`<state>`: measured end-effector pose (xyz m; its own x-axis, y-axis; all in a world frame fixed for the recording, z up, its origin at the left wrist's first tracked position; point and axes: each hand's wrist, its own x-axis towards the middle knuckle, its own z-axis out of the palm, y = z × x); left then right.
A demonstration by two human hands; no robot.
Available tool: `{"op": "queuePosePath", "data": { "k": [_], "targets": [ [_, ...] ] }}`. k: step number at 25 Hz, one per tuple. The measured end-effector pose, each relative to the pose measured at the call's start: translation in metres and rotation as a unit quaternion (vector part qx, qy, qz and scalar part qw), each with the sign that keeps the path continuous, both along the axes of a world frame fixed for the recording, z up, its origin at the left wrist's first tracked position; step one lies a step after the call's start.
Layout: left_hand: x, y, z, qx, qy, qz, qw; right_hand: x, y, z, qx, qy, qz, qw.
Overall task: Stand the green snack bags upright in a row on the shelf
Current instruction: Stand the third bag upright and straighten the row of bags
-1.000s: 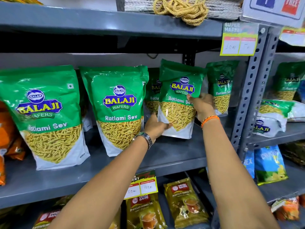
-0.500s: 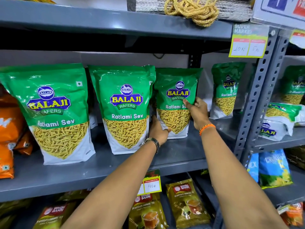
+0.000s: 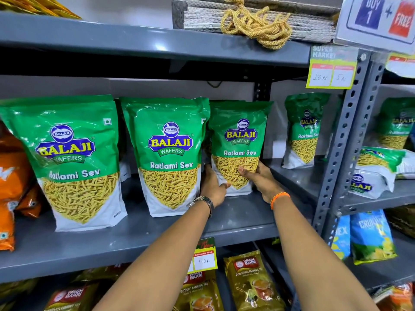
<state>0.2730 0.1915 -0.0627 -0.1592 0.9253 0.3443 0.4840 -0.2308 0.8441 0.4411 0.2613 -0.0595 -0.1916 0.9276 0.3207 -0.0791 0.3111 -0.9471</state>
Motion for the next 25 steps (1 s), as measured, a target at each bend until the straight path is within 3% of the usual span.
{"op": "queuePosePath", "data": {
  "k": [7, 25],
  "targets": [
    [0.002, -0.014, 0.008, -0.058, 0.071, 0.009, 0.996, 0.002, -0.021, -0.003, 0.002, 0.002, -0.007, 1.0],
    [0.005, -0.055, -0.002, 0.006, 0.116, 0.022, 0.993, 0.012, -0.063, -0.003, 0.011, -0.032, 0.001, 0.999]
  ]
}}
